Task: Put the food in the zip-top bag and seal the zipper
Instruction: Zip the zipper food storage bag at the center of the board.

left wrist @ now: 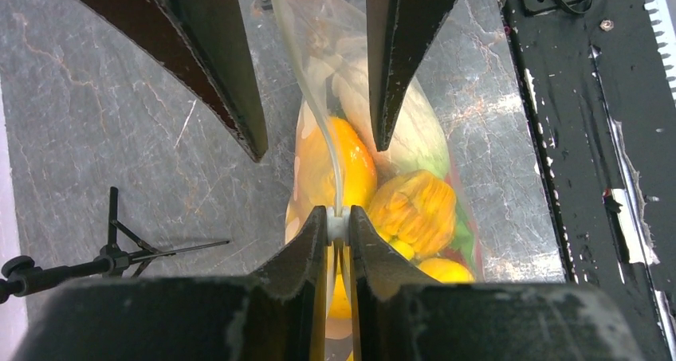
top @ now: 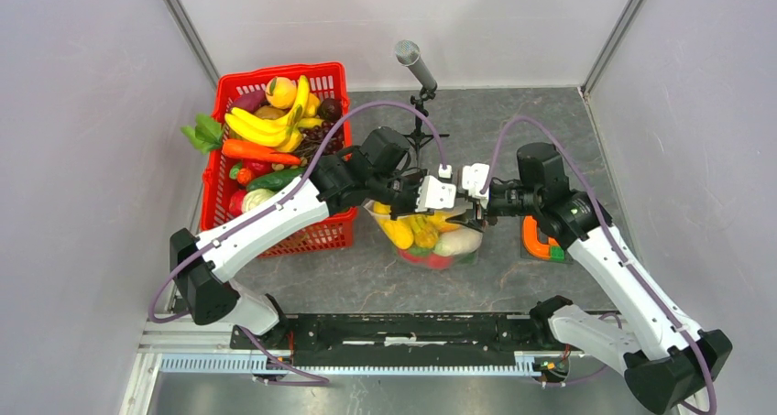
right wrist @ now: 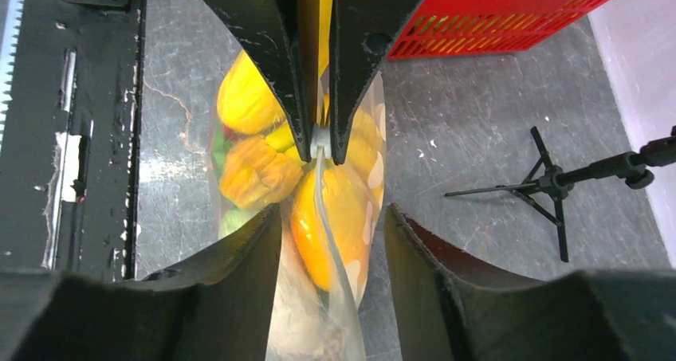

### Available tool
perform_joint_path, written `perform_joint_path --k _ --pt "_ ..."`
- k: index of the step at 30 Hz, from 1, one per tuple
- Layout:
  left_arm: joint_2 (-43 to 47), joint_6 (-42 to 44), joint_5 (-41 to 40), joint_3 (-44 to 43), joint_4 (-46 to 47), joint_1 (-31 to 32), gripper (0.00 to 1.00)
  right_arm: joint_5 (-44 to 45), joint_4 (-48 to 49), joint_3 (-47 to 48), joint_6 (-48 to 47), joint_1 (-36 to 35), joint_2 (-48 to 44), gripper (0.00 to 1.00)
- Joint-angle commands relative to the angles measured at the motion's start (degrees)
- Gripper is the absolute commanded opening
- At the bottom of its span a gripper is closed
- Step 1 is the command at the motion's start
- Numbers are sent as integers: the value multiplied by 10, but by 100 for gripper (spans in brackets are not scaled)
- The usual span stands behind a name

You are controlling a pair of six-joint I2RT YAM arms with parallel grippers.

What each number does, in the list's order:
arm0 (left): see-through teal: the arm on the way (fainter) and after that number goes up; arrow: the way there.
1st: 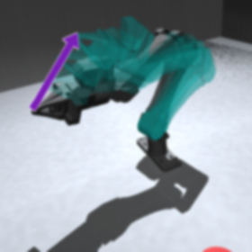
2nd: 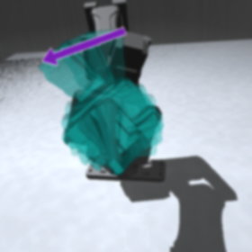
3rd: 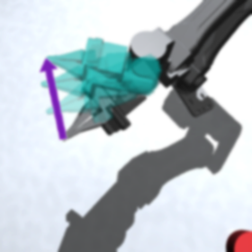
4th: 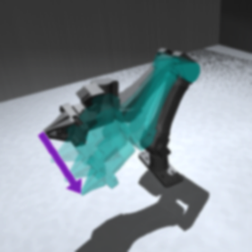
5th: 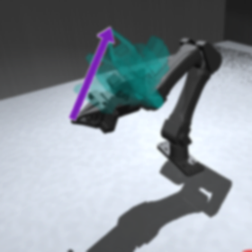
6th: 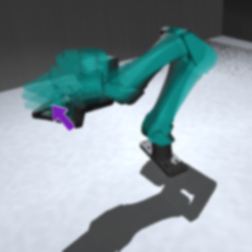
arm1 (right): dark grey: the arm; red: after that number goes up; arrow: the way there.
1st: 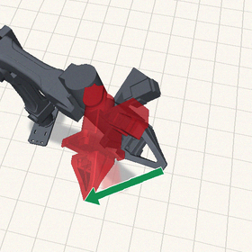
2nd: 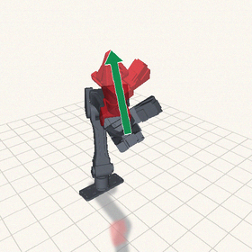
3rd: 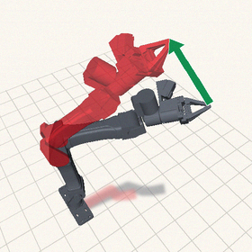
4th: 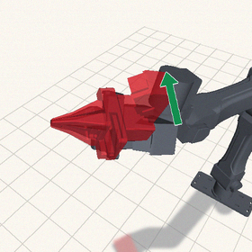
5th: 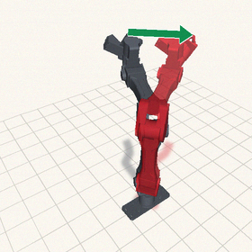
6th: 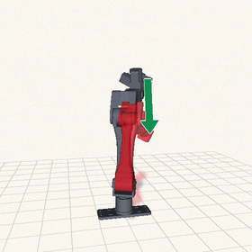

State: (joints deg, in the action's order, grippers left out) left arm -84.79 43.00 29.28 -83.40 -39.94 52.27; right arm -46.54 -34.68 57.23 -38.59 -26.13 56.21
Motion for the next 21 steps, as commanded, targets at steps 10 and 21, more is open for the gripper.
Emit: perform_joint_path --k 10,21 --pt "22 -16 19 6 60 6 2 -21 26 -28 0 -4 1 27" --pt "67 -73 -23 79 156 6 56 20 149 -131 82 -4 -81 0"
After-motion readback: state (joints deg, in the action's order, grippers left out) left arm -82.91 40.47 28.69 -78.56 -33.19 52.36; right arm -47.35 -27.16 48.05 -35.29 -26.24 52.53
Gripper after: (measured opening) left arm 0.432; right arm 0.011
